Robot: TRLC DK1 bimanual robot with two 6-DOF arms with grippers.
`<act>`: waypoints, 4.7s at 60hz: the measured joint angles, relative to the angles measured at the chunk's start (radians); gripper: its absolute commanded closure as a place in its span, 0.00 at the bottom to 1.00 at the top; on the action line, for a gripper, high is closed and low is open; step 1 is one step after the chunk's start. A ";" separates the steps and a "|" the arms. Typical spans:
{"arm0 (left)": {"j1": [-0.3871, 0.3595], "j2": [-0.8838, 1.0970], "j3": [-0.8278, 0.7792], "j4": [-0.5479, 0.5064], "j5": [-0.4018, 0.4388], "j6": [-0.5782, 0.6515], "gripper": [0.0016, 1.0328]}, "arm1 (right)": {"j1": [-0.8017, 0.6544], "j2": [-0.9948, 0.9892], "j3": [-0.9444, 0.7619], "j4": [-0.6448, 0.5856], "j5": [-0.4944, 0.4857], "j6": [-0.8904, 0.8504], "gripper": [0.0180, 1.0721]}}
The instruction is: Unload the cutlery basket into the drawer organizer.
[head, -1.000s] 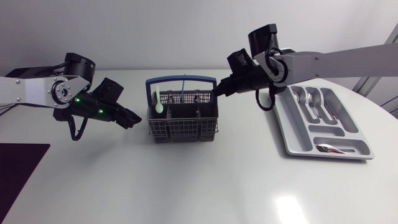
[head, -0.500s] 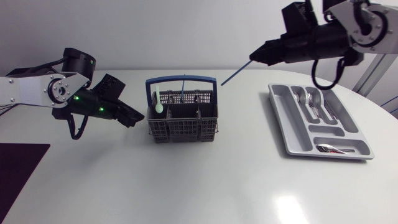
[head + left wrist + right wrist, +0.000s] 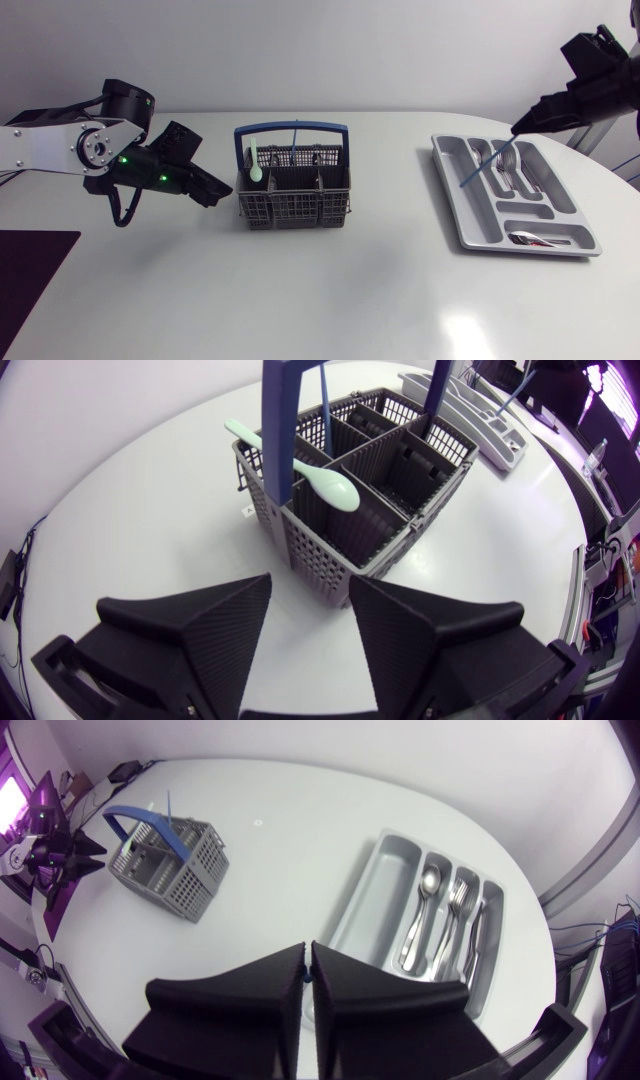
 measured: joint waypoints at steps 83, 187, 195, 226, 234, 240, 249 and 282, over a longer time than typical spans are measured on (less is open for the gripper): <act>-0.010 -0.040 -0.045 0.000 0.000 0.000 0.45 | 0.021 0.790 0.391 0.304 0.163 0.148 0.39; -0.057 -0.041 -0.139 0.025 -0.035 -0.007 0.51 | 0.718 0.114 -0.400 0.510 0.179 0.252 0.87; -0.056 -0.086 -0.178 0.022 -0.035 0.009 0.51 | 0.735 0.050 -0.458 0.500 0.172 0.243 0.86; -0.046 -0.355 -0.280 -0.064 -0.050 0.115 0.60 | 0.478 0.136 -0.337 0.561 0.078 0.174 0.86; -0.094 -0.370 -0.318 -0.087 -0.051 0.140 0.70 | 0.480 0.256 -0.211 0.575 0.055 0.192 0.86; -0.129 -0.372 -0.337 -0.091 -0.050 0.151 0.75 | 0.488 0.348 -0.116 0.577 0.044 0.212 0.86; -0.183 -0.365 -0.358 -0.088 -0.050 0.158 0.75 | 0.501 0.455 -0.018 0.578 0.008 0.238 0.86; -0.139 -0.107 -0.313 0.101 -0.050 0.158 0.75 | 0.537 0.510 0.008 0.494 -0.110 0.244 0.87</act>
